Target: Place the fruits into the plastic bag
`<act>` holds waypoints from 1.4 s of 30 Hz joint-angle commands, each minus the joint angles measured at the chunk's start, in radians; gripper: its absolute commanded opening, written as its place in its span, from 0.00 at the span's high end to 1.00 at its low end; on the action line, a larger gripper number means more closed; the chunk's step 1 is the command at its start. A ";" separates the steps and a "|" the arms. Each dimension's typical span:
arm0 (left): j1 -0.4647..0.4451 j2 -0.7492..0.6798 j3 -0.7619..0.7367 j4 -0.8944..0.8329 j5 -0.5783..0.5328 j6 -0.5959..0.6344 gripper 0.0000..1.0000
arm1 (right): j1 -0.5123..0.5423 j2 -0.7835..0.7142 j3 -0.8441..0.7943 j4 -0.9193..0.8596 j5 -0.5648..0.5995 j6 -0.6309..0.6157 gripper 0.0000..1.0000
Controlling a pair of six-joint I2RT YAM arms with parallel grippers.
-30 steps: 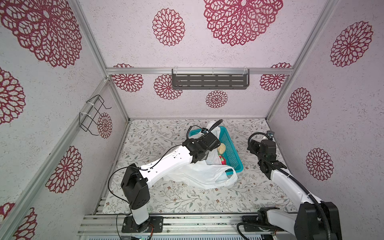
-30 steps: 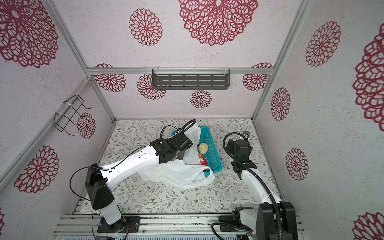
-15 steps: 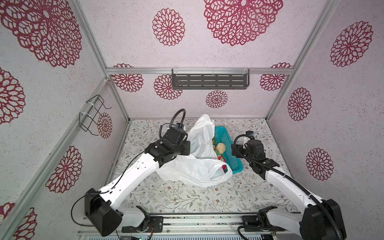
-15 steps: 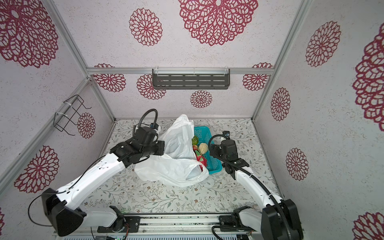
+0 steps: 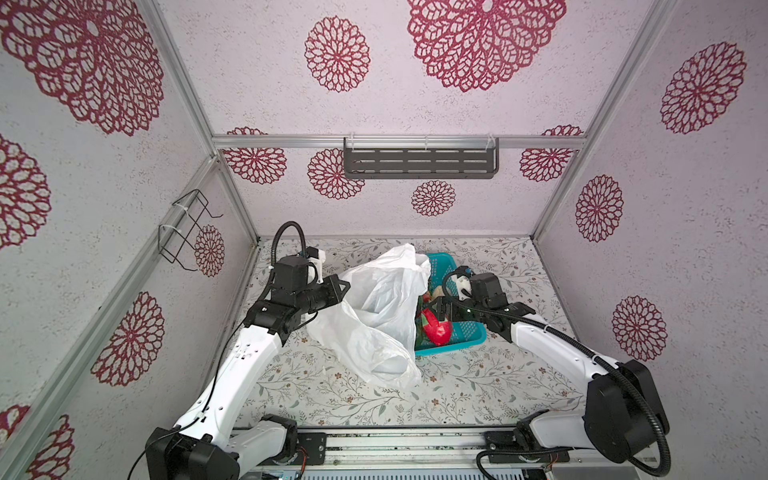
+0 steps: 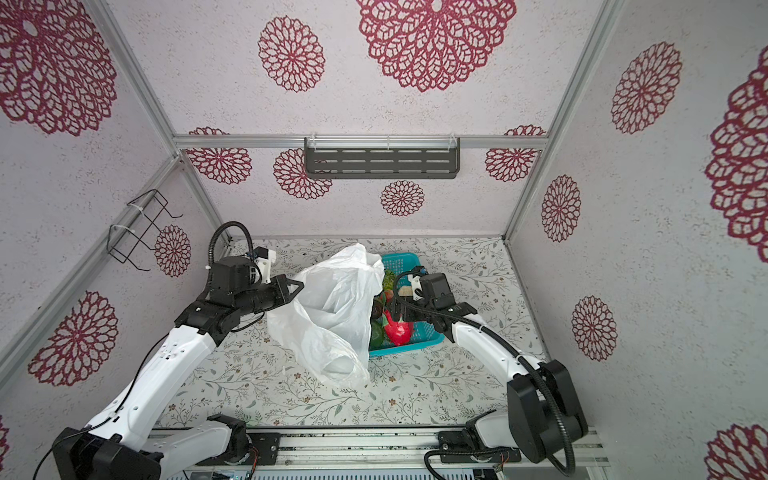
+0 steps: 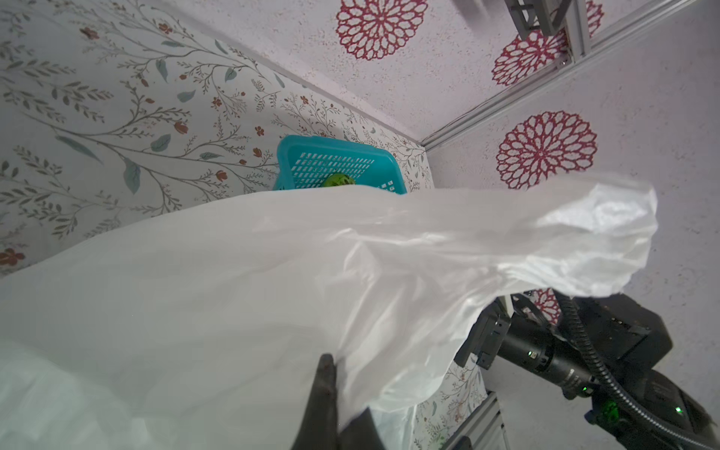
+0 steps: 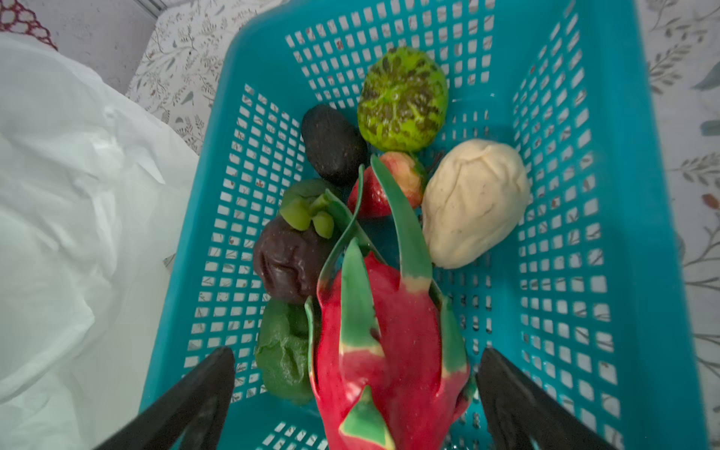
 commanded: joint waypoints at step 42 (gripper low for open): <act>0.097 0.025 -0.004 0.030 -0.019 -0.286 1.00 | 0.138 0.174 0.205 -0.218 0.342 -0.084 0.64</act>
